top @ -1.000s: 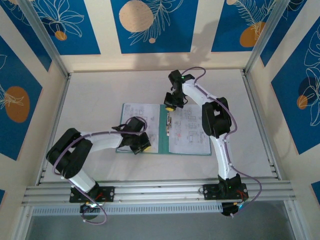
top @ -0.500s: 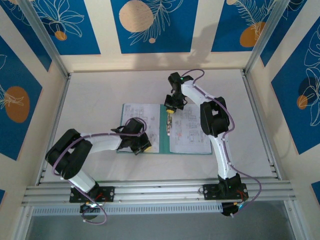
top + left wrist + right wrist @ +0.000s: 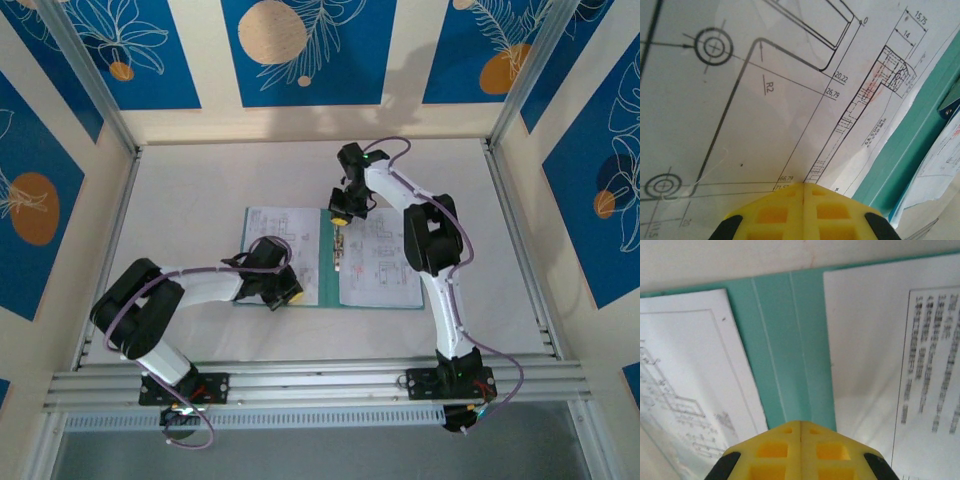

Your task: Put the files into the folder

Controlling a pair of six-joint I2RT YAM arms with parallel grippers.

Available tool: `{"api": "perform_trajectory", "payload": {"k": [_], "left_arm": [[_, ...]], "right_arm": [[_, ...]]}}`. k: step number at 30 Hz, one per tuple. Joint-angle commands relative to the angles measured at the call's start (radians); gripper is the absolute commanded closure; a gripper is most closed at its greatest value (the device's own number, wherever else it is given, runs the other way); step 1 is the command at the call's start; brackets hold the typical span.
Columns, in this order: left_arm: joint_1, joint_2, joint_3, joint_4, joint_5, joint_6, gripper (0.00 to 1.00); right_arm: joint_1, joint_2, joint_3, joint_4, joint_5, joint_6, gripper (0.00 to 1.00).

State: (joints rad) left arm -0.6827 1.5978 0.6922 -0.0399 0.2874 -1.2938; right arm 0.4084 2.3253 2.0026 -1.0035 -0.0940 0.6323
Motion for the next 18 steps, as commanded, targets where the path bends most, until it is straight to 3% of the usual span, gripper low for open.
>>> {"api": "perform_trajectory", "payload": {"k": [1, 12, 18], "left_arm": [[0.0, 0.018, -0.039, -0.035, -0.028, -0.045, 1.0], [-0.009, 0.015, -0.047, -0.008, -0.04, -0.078, 1.0], [-0.02, 0.023, -0.052, 0.016, -0.045, -0.097, 1.0]], "right_arm": [[0.01, -0.086, -0.045, -0.021, -0.066, -0.013, 1.0], [0.036, -0.275, -0.282, 0.05, -0.105, 0.017, 1.0], [0.035, -0.425, -0.386, 0.087, -0.03, 0.078, 1.0]]}}
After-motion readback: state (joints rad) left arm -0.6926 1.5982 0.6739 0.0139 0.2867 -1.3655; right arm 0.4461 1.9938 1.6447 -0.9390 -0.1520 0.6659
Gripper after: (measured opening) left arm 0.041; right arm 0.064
